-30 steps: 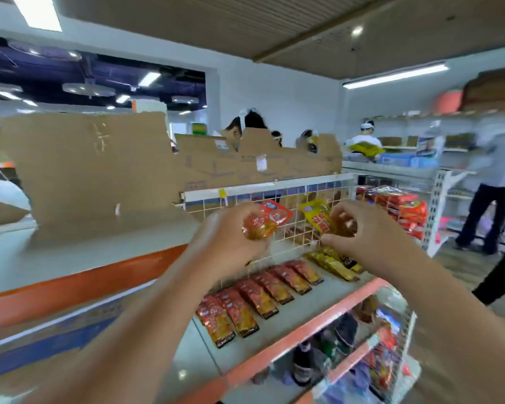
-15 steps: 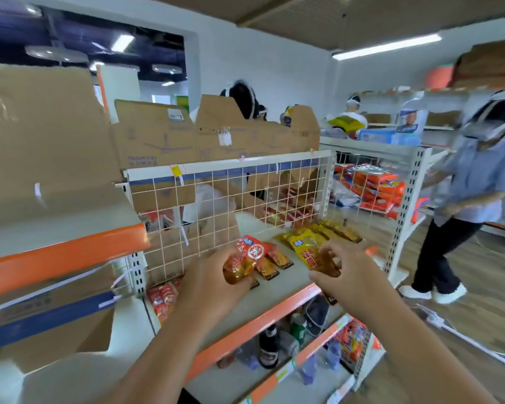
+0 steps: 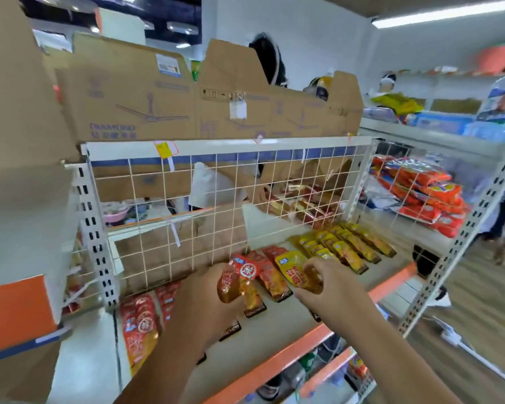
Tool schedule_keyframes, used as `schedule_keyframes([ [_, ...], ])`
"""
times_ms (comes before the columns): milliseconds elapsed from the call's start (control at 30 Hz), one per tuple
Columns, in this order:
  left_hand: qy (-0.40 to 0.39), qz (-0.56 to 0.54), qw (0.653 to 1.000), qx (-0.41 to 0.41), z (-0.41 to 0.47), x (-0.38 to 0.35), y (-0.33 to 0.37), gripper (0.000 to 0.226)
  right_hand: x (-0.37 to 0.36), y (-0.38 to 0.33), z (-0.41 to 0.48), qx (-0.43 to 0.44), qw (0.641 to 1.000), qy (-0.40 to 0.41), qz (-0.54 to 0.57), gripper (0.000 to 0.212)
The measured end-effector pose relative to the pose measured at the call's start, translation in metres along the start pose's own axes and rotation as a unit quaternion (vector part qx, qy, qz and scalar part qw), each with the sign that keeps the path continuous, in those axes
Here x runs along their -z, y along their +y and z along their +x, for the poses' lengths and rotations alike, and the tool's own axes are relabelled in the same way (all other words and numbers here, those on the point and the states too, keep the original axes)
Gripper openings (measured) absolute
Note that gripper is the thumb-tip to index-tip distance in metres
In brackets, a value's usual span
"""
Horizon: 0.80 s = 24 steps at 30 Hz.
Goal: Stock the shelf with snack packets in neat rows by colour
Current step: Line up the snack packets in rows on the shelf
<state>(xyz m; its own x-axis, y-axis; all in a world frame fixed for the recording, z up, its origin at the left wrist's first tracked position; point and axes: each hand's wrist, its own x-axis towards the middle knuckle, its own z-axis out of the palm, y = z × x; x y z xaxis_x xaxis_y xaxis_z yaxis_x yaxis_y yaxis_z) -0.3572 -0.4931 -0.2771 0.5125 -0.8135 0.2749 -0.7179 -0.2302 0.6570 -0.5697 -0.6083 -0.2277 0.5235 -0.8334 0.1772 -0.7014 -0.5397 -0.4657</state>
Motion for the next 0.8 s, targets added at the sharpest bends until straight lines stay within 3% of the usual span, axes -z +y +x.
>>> schedule_keyframes([
  [100,0.009,-0.003,1.0,0.017,0.013,-0.012,-0.011,0.068,-0.016,0.001,0.031,0.015,1.0,-0.015,0.003,0.05],
  [267,0.04,0.0,0.997,0.063,0.022,-0.034,-0.038,0.068,-0.048,0.009,0.079,0.063,0.996,-0.052,0.039,0.038],
  [367,0.084,0.037,0.99,0.105,0.024,-0.053,-0.045,0.07,-0.069,0.018,0.11,0.095,0.991,-0.084,0.052,0.046],
  [600,0.18,0.1,0.95,0.235,0.01,-0.111,-0.035,0.064,-0.103,0.031,0.175,0.217,0.955,-0.192,0.068,0.037],
  [800,0.229,0.171,0.913,0.292,-0.006,-0.158,-0.033,0.059,-0.129,0.038,0.198,0.271,0.938,-0.206,0.071,0.032],
])
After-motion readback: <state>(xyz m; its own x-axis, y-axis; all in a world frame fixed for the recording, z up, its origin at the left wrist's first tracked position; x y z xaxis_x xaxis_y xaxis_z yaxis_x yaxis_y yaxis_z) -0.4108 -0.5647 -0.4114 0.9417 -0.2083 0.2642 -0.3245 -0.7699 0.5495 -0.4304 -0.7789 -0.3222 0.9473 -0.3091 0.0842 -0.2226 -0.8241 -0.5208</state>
